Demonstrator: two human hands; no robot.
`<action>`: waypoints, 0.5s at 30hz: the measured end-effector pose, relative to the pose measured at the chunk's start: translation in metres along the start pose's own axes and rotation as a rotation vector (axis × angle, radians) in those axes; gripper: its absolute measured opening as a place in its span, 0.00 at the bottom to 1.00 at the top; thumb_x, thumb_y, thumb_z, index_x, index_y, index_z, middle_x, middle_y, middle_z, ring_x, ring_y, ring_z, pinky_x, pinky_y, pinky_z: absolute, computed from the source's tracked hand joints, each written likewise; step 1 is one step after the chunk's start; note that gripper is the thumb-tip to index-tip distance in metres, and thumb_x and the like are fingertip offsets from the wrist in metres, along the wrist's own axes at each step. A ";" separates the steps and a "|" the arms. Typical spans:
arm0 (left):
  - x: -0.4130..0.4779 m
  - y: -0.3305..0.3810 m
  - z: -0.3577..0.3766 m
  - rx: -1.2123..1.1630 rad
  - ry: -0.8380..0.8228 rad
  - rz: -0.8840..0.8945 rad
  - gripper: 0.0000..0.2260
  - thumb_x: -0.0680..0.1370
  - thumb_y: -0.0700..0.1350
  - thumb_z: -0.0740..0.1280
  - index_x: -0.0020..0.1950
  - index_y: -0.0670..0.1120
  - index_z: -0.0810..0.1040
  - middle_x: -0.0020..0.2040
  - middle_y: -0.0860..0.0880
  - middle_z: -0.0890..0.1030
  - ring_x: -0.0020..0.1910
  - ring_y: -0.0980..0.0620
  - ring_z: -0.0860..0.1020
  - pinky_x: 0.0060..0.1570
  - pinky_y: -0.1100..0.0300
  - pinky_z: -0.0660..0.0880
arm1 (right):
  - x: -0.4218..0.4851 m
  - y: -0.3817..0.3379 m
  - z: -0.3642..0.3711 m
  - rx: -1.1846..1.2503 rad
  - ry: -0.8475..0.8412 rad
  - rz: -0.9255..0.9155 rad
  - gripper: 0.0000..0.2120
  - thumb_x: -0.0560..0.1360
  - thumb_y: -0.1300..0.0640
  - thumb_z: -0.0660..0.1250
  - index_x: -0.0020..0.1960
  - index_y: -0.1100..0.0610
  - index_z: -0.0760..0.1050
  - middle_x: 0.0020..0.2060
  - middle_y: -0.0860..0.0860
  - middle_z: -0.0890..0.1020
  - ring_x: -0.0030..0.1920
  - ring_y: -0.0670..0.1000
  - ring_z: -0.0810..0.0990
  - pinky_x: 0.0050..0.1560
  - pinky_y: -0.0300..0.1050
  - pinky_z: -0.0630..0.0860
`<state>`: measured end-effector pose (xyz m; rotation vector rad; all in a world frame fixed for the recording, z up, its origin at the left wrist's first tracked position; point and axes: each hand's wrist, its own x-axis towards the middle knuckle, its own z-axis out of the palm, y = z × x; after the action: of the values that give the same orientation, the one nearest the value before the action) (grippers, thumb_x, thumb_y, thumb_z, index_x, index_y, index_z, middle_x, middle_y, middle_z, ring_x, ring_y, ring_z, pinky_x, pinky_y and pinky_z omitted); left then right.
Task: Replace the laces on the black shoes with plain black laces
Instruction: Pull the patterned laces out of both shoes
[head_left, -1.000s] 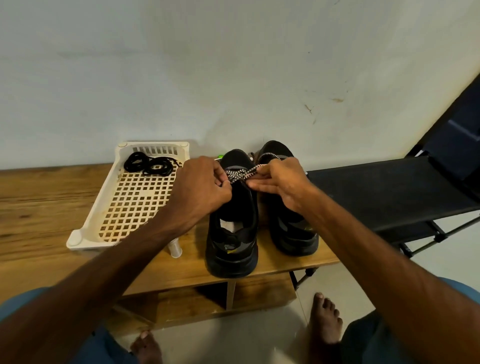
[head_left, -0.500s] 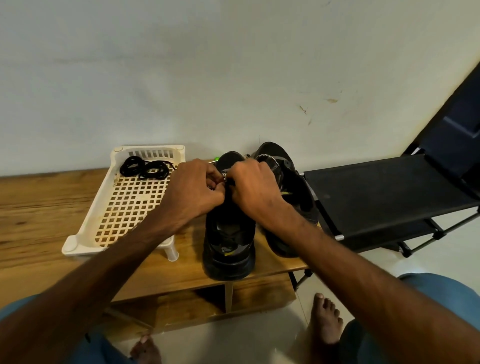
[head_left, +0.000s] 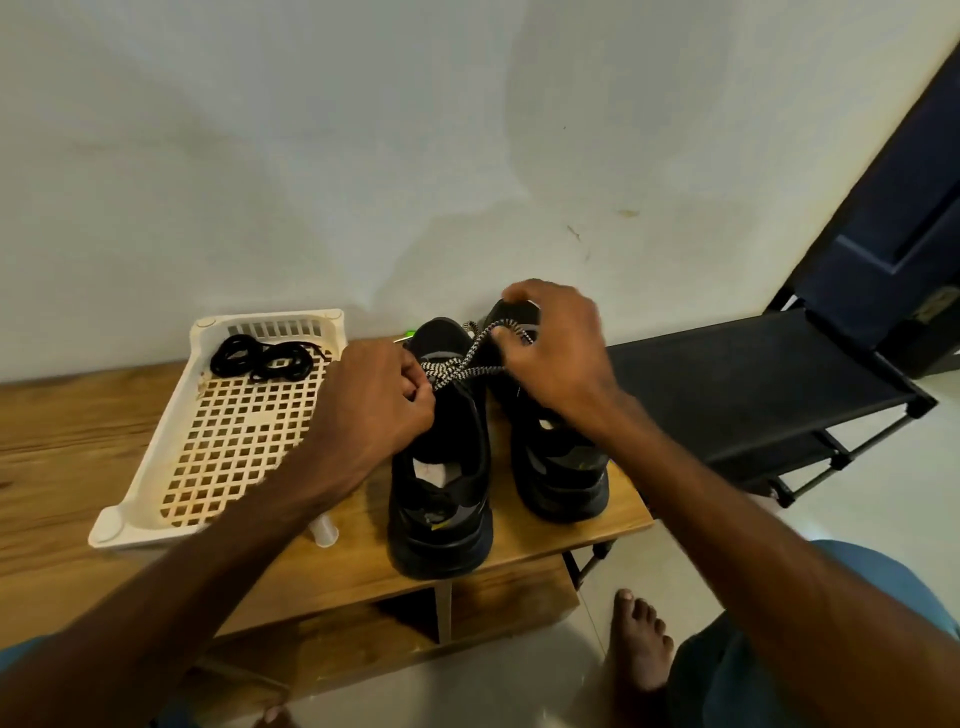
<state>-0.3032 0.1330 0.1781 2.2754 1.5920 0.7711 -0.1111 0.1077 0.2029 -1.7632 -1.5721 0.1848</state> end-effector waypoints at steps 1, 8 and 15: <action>0.000 -0.001 0.000 0.009 0.001 0.011 0.02 0.73 0.45 0.73 0.42 0.49 0.86 0.29 0.55 0.81 0.30 0.60 0.77 0.33 0.69 0.65 | -0.004 -0.008 0.008 -0.036 -0.064 -0.099 0.17 0.74 0.54 0.75 0.62 0.56 0.82 0.60 0.51 0.83 0.63 0.51 0.78 0.66 0.51 0.75; 0.008 -0.010 -0.007 -0.009 -0.091 0.047 0.10 0.72 0.44 0.74 0.33 0.56 0.79 0.27 0.56 0.79 0.29 0.61 0.77 0.32 0.68 0.66 | -0.012 -0.040 0.055 -0.553 -0.379 -0.265 0.10 0.75 0.61 0.68 0.56 0.57 0.79 0.56 0.56 0.81 0.64 0.58 0.74 0.65 0.57 0.68; 0.005 -0.008 -0.005 -0.058 -0.064 0.003 0.03 0.72 0.42 0.75 0.41 0.50 0.86 0.29 0.56 0.82 0.30 0.62 0.80 0.36 0.66 0.74 | -0.006 -0.040 0.049 -0.464 -0.333 -0.276 0.03 0.73 0.61 0.70 0.45 0.55 0.77 0.44 0.54 0.81 0.55 0.59 0.79 0.60 0.55 0.70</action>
<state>-0.3115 0.1407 0.1799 2.2394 1.5180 0.7284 -0.1719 0.1217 0.1902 -1.8981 -2.2213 -0.0285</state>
